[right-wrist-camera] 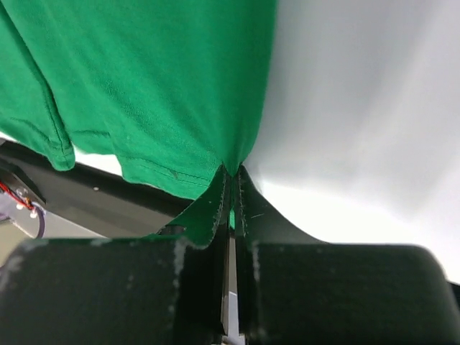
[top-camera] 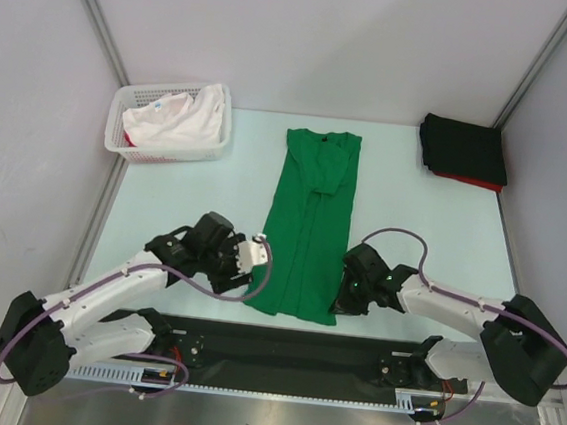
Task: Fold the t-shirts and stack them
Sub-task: Fold the tshirt
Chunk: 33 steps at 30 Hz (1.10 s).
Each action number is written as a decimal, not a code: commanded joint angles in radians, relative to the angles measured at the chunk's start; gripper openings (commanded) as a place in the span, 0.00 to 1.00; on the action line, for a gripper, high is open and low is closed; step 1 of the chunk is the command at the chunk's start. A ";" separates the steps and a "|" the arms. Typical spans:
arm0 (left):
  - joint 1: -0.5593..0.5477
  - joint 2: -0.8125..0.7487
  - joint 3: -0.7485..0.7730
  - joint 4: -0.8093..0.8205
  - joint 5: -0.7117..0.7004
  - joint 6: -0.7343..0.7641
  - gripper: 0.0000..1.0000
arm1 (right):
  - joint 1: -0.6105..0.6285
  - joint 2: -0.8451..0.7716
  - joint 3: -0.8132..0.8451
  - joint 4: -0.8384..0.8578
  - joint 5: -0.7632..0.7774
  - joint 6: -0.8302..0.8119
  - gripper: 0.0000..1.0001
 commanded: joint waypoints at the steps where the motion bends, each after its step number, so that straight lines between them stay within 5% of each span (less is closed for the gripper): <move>1: -0.143 0.026 0.037 -0.021 0.065 0.073 0.67 | -0.038 -0.097 -0.040 -0.104 0.038 -0.019 0.00; 6: -0.384 0.092 0.019 0.045 -0.088 0.143 0.64 | -0.087 -0.146 -0.103 -0.112 0.001 -0.025 0.00; 11: -0.487 0.104 -0.073 0.131 -0.136 0.310 0.75 | -0.111 -0.159 -0.105 -0.132 -0.007 -0.049 0.00; 15: -0.559 0.113 -0.118 0.160 -0.119 0.412 0.74 | -0.121 -0.169 -0.100 -0.134 -0.034 -0.054 0.21; 21: -0.562 0.173 -0.144 0.169 -0.156 0.456 0.73 | -0.083 -0.183 -0.100 -0.143 -0.060 -0.023 0.31; 24: -0.562 0.202 -0.141 0.240 -0.198 0.436 0.56 | -0.068 -0.169 -0.106 -0.126 -0.071 -0.014 0.27; 28: -0.562 0.240 -0.101 0.210 -0.164 0.406 0.39 | -0.058 -0.156 -0.099 -0.083 -0.120 -0.005 0.02; 31: -0.562 0.234 -0.080 0.164 -0.155 0.389 0.23 | -0.069 -0.169 -0.045 -0.129 -0.106 -0.032 0.00; 32: -0.561 0.225 -0.075 0.154 -0.158 0.389 0.05 | -0.077 -0.171 -0.010 -0.144 -0.103 -0.042 0.00; 33: -0.559 0.215 -0.075 0.156 -0.170 0.387 0.00 | -0.090 -0.172 0.006 -0.163 -0.102 -0.061 0.00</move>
